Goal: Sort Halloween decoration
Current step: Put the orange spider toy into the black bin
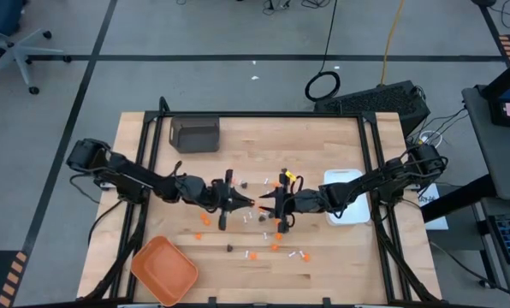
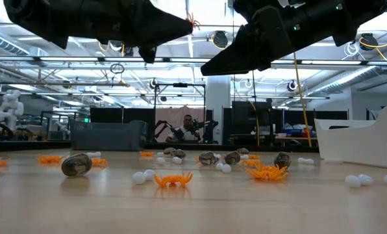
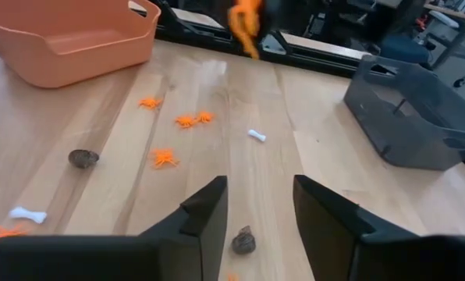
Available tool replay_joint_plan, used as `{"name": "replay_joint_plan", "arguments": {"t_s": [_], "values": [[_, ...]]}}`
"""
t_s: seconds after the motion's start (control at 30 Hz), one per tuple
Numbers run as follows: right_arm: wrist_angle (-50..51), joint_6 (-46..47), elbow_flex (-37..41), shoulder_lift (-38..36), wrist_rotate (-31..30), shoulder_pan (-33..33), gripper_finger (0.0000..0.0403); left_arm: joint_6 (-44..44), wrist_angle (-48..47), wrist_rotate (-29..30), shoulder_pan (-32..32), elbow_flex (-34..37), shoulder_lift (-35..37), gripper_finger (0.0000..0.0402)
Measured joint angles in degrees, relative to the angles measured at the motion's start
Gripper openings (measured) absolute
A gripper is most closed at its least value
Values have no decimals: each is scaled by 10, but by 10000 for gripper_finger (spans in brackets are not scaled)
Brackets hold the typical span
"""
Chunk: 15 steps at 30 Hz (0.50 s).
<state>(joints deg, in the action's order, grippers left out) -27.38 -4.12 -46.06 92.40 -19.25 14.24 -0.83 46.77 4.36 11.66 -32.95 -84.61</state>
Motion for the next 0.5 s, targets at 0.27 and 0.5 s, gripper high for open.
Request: {"name": "replay_joint_plan", "arguments": {"t_s": [0.27, 0.5], "values": [[11, 1, 0, 1, 0, 12, 137, 149, -24, 0, 2, 0, 29, 0], [11, -14, 1, 14, 0, 13, 137, 208, -23, 3, 3, 0, 29, 0]]}}
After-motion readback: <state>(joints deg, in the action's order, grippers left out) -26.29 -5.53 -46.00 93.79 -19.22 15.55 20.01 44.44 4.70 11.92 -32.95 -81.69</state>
